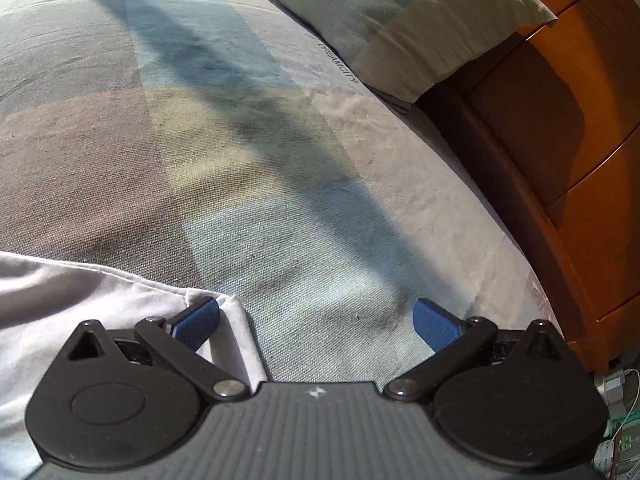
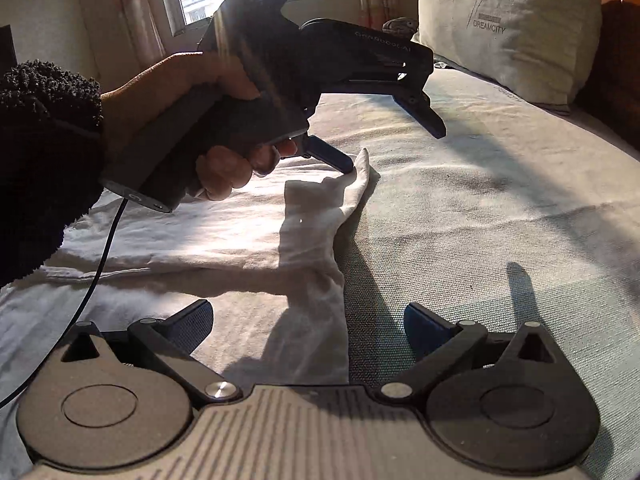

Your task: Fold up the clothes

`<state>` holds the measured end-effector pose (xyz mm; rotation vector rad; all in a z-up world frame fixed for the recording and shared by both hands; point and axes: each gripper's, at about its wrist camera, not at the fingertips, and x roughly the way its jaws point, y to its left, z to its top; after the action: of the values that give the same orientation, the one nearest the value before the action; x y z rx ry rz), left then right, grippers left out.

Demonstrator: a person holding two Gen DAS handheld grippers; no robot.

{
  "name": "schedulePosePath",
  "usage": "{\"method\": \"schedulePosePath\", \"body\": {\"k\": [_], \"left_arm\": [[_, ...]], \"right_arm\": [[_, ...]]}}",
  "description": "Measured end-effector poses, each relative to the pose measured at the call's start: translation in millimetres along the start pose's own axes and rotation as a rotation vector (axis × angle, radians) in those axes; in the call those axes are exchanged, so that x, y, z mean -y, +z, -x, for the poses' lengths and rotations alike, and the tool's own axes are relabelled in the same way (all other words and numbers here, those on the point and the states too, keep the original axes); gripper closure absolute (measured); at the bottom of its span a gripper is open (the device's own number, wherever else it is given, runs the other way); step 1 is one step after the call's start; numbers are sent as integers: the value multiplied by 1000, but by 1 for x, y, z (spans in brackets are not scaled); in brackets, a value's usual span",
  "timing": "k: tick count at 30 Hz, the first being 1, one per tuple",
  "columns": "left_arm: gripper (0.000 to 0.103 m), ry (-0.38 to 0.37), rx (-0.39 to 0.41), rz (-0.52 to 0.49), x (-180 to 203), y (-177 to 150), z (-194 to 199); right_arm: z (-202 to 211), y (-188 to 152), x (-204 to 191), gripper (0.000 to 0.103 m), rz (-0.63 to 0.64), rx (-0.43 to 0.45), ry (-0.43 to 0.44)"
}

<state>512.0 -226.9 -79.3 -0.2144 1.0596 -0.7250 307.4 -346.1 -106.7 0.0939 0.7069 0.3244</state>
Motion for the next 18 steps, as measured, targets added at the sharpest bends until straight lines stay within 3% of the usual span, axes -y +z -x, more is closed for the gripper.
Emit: {"method": "schedulePosePath", "body": {"k": [9, 13, 18], "left_arm": [[1, 17, -5, -31, -1, 7, 6], [1, -29, -55, -13, 1, -27, 39], [1, -116, -126, 61, 3, -62, 30]], "right_arm": [[2, 6, 7, 0, -48, 19, 5], [6, 6, 13, 0, -56, 26, -6], [3, 6, 19, 0, -78, 16, -9]]}}
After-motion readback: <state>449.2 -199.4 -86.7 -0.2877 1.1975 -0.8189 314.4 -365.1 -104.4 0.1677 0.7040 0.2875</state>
